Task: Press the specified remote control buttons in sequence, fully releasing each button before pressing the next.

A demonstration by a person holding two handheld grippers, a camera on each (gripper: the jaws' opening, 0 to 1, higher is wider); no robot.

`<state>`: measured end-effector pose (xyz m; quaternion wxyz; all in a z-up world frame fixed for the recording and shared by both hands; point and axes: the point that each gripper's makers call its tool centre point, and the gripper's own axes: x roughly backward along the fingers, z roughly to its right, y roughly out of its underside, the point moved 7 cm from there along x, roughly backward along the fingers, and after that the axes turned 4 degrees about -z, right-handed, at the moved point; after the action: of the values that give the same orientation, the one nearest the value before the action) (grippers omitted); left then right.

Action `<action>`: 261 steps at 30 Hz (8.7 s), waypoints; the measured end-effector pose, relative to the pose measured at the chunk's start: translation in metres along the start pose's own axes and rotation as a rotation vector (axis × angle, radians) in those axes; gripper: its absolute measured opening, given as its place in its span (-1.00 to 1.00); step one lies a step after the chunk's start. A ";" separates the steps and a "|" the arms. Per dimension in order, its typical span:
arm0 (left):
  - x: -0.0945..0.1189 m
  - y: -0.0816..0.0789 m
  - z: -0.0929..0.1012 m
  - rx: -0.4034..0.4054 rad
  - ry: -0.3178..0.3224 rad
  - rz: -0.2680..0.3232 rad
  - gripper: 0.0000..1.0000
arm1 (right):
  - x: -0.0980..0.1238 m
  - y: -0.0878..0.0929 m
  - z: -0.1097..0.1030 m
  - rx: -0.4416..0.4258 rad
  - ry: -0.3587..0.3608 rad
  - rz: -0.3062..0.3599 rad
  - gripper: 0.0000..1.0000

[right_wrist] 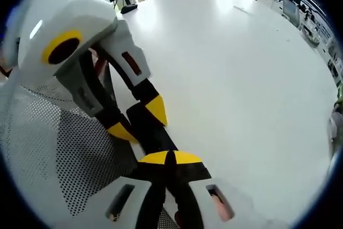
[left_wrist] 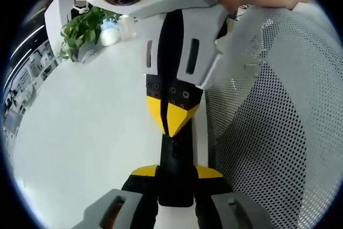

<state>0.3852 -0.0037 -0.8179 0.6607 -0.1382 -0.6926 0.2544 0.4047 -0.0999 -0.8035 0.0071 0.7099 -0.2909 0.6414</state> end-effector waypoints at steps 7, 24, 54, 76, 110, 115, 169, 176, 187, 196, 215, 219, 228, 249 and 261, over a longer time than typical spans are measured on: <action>0.000 0.000 -0.001 0.003 -0.005 0.000 -0.52 | 0.001 0.000 -0.002 0.024 0.003 0.001 -0.95; 0.001 -0.001 -0.005 -0.009 -0.045 -0.006 -0.52 | 0.002 0.000 -0.001 0.040 0.024 -0.003 -1.00; 0.000 0.000 -0.006 0.040 -0.040 0.012 -0.51 | -0.001 -0.002 -0.005 0.125 0.079 -0.025 -1.00; 0.000 0.000 -0.006 0.047 -0.039 0.017 -0.51 | 0.000 -0.002 -0.004 0.104 0.064 -0.025 -1.00; 0.000 0.000 -0.006 0.052 -0.038 0.018 -0.51 | -0.001 0.002 -0.012 0.107 0.006 -0.053 -1.00; 0.000 0.000 -0.005 0.052 -0.037 0.021 -0.50 | -0.003 0.003 -0.015 0.145 0.014 -0.060 -1.00; 0.000 0.000 -0.006 0.056 -0.038 0.022 -0.50 | -0.002 0.002 -0.013 0.094 0.003 -0.062 -1.00; 0.000 0.000 -0.006 0.056 -0.038 0.022 -0.50 | -0.002 -0.001 -0.014 0.101 0.001 -0.040 -1.00; -0.001 0.000 -0.006 0.055 -0.036 0.021 -0.49 | -0.003 -0.006 -0.011 0.134 0.037 -0.010 -1.00; -0.001 0.000 -0.006 0.053 -0.035 0.018 -0.49 | -0.003 -0.011 -0.011 0.153 0.045 0.015 -1.00; -0.001 0.000 -0.006 0.051 -0.035 0.014 -0.49 | -0.005 -0.009 -0.010 0.165 0.051 0.012 -1.00; -0.001 -0.001 -0.006 0.052 -0.034 0.014 -0.50 | -0.006 -0.009 -0.012 0.194 0.067 0.013 -1.00; -0.002 -0.001 -0.007 0.053 -0.033 0.015 -0.50 | -0.006 -0.008 -0.012 0.251 0.085 0.022 -1.00; -0.001 -0.001 -0.007 0.049 -0.029 0.023 -0.50 | -0.006 -0.008 -0.011 0.224 0.067 0.037 -1.00; -0.001 -0.001 -0.007 0.047 -0.028 0.024 -0.50 | -0.007 -0.014 -0.016 0.164 0.013 0.043 -1.00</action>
<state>0.3918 -0.0039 -0.8185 0.6509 -0.1273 -0.6940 0.2802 0.3957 -0.0793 -0.8025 -0.0631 0.6976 -0.2524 0.6676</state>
